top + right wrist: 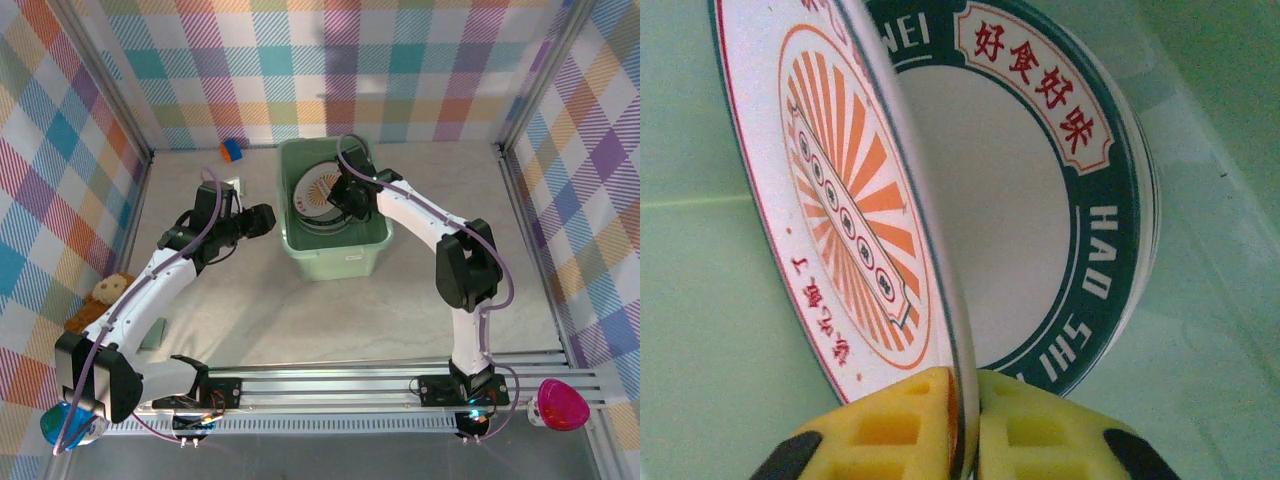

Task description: Place the plates into the plastic bin on the countertop

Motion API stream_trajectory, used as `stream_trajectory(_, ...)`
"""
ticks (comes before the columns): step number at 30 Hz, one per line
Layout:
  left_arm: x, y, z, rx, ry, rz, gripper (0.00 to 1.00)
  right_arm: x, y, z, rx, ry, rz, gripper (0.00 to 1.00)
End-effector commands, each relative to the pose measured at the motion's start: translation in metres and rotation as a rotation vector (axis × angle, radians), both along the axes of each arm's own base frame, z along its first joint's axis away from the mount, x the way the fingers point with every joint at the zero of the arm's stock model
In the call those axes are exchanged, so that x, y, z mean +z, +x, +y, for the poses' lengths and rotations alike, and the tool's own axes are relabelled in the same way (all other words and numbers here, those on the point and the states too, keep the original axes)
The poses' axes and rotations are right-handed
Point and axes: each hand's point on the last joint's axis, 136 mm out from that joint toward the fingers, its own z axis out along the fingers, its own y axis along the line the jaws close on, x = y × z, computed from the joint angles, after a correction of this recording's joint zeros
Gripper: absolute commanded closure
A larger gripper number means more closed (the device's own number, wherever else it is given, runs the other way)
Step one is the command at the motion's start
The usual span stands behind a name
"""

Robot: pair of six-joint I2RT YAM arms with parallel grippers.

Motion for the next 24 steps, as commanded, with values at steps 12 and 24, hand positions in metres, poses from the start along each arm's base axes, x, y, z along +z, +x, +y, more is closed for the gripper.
stream_trajectory(12, 0.014, -0.012, 0.007, 0.012, -0.021, -0.034, 0.37, -0.026, -0.005, 0.003, 0.034, -0.038, 0.054, 0.58)
stream_trajectory(24, 0.027, -0.022, 0.013, 0.030, -0.037, -0.062, 0.37, 0.018, -0.011, -0.002, 0.104, -0.037, -0.049, 0.01)
